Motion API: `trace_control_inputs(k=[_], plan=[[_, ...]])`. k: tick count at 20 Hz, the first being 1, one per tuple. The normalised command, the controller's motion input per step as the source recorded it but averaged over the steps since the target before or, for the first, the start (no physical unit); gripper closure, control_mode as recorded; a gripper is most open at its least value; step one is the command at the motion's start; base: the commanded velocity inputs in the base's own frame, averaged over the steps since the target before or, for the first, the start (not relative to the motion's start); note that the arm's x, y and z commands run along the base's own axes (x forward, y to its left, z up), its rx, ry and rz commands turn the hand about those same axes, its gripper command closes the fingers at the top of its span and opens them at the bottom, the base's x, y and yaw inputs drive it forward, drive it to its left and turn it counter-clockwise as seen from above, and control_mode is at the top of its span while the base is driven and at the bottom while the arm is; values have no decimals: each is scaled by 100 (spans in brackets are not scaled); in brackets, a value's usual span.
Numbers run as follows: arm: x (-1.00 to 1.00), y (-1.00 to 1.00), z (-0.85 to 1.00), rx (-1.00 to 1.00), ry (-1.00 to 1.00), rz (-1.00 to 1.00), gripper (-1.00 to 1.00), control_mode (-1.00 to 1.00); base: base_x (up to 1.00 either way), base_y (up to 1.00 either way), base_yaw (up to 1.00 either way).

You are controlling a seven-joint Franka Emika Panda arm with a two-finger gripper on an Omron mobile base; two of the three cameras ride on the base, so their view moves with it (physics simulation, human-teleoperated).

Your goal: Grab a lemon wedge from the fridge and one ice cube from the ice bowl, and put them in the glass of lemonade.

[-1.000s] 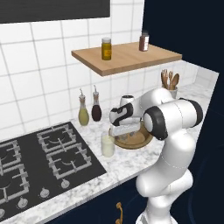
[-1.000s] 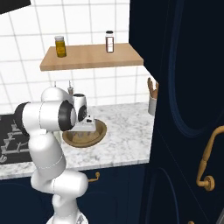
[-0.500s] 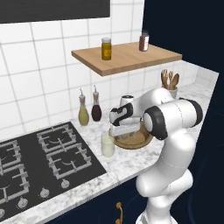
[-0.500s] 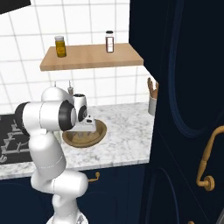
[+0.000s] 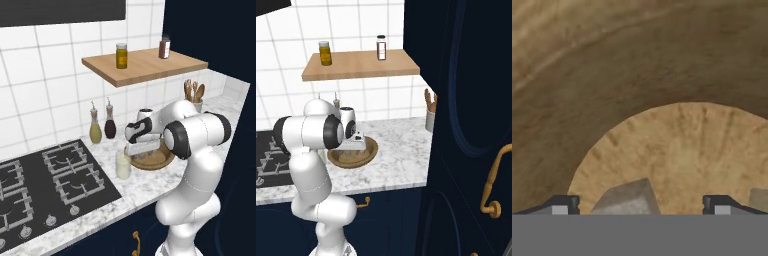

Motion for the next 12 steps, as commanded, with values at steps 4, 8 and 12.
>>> trace_control_inputs(k=[4, 8, 12], plan=[[-7, 0, 0, 0, 0, 0, -100, -100, 0, 0, 0], [-11, 0, 0, 0, 0, 0, -100, -100, 0, 0, 0], [-1, 0, 0, 0, 0, 0, -100, -100, 0, 0, 0]])
